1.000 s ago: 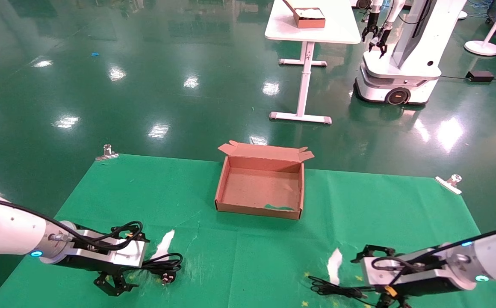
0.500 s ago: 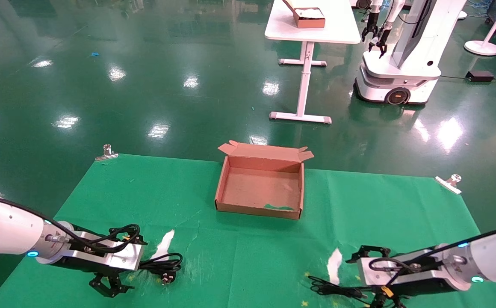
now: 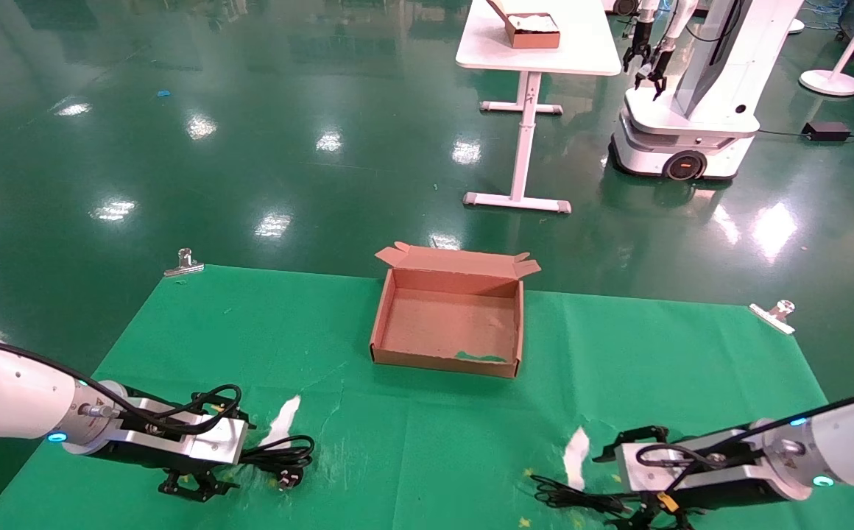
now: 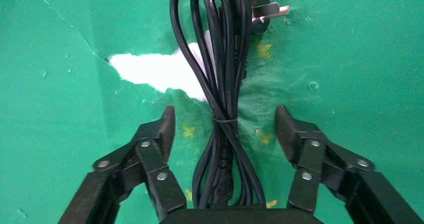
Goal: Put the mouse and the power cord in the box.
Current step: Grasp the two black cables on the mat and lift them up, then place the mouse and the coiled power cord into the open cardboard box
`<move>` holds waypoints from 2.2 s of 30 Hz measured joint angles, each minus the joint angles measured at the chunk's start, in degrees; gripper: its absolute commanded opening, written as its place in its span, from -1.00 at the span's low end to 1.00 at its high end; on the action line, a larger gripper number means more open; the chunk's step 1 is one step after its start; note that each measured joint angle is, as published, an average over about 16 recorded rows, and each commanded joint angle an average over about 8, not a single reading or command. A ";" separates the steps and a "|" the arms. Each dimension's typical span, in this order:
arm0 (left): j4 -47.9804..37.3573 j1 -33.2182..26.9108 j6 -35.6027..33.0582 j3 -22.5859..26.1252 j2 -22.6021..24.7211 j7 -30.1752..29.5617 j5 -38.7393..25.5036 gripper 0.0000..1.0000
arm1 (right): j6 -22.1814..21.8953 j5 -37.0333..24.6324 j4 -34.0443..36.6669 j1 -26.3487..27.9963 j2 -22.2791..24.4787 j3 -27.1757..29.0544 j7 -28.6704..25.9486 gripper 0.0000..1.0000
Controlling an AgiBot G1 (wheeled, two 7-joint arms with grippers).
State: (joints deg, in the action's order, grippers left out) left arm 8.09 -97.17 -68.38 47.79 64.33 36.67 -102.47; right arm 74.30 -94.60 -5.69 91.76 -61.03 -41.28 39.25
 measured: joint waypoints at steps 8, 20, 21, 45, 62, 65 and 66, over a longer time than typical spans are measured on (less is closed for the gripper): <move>0.19 0.10 0.05 -0.04 -0.07 -0.14 0.09 -1.00 | 0.05 0.04 -0.28 -0.09 0.10 0.03 -0.08 -1.00; 0.30 0.16 0.08 -0.09 -0.11 -0.20 0.16 -1.00 | 0.09 0.08 -0.46 -0.14 0.16 0.06 -0.12 -1.00; 0.28 0.15 0.04 -0.10 -0.12 -0.22 0.18 -1.00 | 0.10 0.12 -0.45 -0.13 0.19 0.08 -0.15 -1.00; -3.24 -20.84 -5.69 -8.84 -0.81 -13.71 12.37 -1.00 | 3.83 4.75 -5.60 15.89 2.68 3.79 -9.39 -1.00; -6.89 -27.18 -2.98 -10.39 1.76 -17.04 14.32 -1.00 | -22.85 7.72 -5.19 14.13 -16.41 4.55 -9.99 -1.00; -7.76 -26.84 -4.99 -9.94 0.55 -17.07 13.69 -1.00 | -25.65 9.39 -6.86 13.48 -17.26 4.26 -9.96 -1.00; -8.03 -26.72 -5.62 -9.80 0.15 -17.12 13.49 -1.00 | -26.13 10.04 -7.50 13.24 -17.36 4.08 -10.09 -1.00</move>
State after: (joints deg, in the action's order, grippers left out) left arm 0.06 -123.88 -74.00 37.99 64.48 19.56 -88.98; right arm 48.17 -84.56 -13.19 105.00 -78.40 -37.20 29.16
